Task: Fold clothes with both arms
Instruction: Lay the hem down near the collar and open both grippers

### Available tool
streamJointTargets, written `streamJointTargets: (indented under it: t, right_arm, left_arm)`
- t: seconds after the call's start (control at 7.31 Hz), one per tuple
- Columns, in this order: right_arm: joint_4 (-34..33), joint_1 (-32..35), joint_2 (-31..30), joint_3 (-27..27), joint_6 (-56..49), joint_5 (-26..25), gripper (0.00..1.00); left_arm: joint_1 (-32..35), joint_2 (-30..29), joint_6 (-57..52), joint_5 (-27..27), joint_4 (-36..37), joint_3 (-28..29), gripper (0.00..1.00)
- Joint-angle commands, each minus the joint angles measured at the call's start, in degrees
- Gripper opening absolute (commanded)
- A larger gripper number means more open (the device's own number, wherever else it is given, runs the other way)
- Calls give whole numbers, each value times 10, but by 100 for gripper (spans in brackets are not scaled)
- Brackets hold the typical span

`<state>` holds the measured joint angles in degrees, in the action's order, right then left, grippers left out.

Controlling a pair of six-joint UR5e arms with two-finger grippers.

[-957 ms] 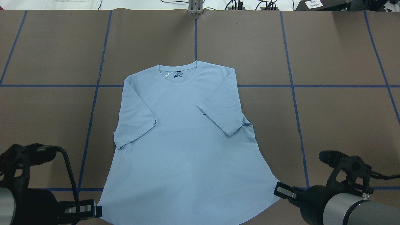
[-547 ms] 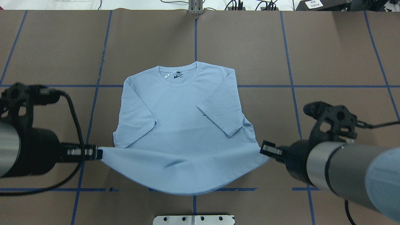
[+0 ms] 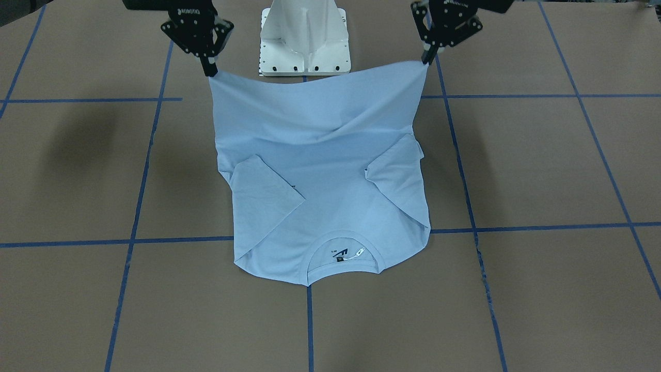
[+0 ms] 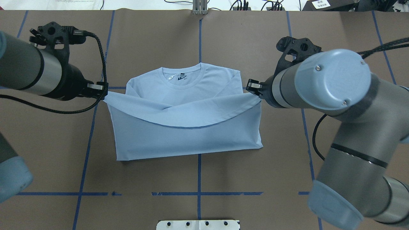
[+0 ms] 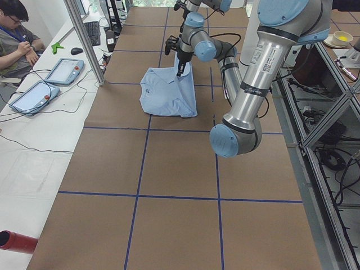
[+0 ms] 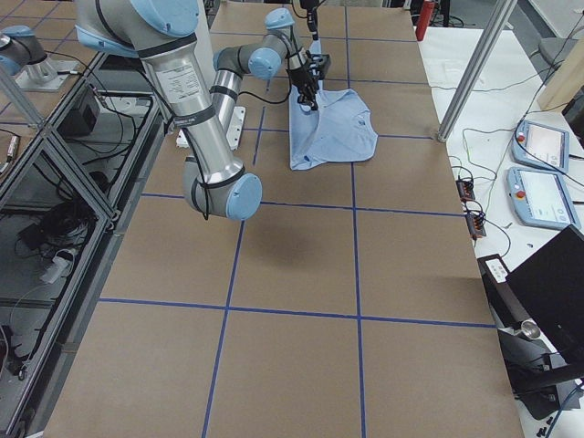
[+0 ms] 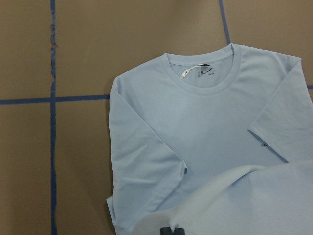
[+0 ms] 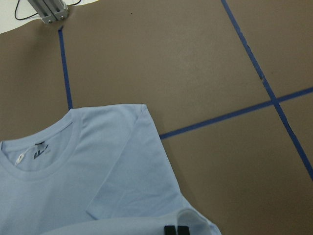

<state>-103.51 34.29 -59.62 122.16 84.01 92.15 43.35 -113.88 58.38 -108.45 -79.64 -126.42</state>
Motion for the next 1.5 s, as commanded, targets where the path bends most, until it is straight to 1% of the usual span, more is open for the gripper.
streamJointTargets:
  t: [0.0, 0.14, 0.27, 0.41, 0.55, 0.68, 0.96, 1.09, 1.23, 1.37]
  right_arm:
    - [118, 39, 16, -150, -34, 7, 0]
    - [159, 39, 36, -225, -35, 7, 0]
    - [203, 38, 40, -273, -36, 6, 0]
    - [235, 37, 43, -305, -36, 5, 0]
    - [242, 33, 45, -318, -35, 4, 0]
    - [245, 32, 50, -326, -36, 4, 0]
    - [246, 29, 49, -333, -36, 2, 0]
    - [247, 28, 49, -334, -36, 1, 22]
    - [244, 23, 49, -334, -38, -6, 99]
    - [244, 22, 55, -332, -39, -15, 100]
  left_arm:
    - [5, -14, -4, 36, -109, 140, 0]
    - [5, -27, -3, 58, -168, 214, 0]
    - [4, -40, -3, 61, -219, 285, 0]
    - [4, -41, -3, 76, -269, 333, 0]
    - [3, -42, -3, 80, -298, 367, 0]
    - [4, -41, -4, 81, -312, 376, 0]
    - [1, -42, -4, 81, -313, 376, 0]
    - [1, -42, -3, 80, -313, 376, 0]
    - [1, -42, -5, 80, -314, 374, 25]
    - [1, -40, -5, 80, -314, 369, 99]
